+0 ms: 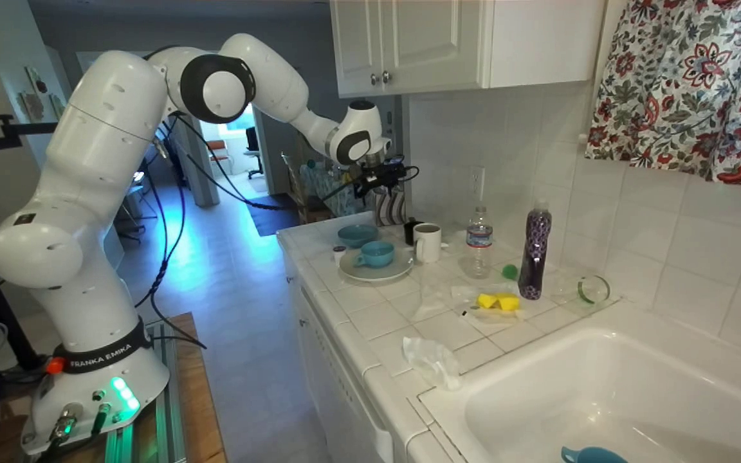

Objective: Put the small black pot in an upright position

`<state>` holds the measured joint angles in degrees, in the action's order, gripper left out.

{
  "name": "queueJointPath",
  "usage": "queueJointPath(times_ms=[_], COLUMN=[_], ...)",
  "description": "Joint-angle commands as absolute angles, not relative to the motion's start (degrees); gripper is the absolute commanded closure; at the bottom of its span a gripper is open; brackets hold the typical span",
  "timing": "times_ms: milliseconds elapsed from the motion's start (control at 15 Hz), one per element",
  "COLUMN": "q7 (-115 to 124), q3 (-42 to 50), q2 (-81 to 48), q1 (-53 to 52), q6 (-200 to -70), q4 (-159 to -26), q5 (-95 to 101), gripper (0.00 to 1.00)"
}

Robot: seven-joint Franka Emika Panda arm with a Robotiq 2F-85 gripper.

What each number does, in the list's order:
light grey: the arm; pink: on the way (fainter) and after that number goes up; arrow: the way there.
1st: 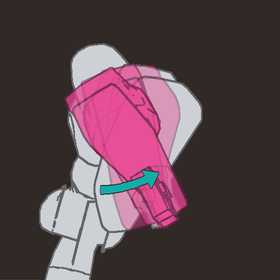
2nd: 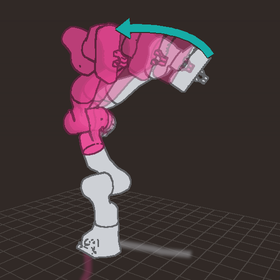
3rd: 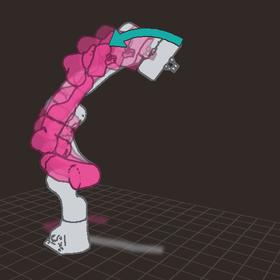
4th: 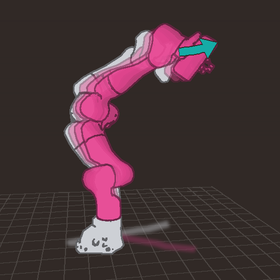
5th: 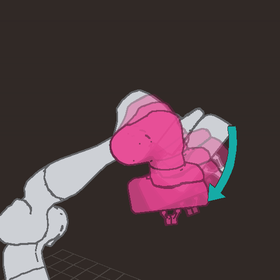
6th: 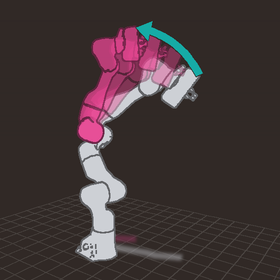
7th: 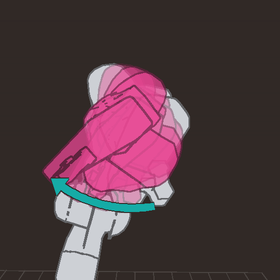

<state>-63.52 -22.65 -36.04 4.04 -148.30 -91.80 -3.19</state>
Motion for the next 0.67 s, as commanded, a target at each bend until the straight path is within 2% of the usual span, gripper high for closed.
queueJointPath(times_ms=[0,400,600], q7=[-64.9,-59.7,-54.6], q3=[-27.4,-23.1,-19.5], q2=[-26.5,-13.0,-4.0], q1=[9.8,8.3,5.6], q6=[-145.4,-135.5,-136.0], q4=[-102.8,-112.4,-119.4], q5=[-15.0,-26.7,-29.3], gripper=[0.00,0.00,0.00])
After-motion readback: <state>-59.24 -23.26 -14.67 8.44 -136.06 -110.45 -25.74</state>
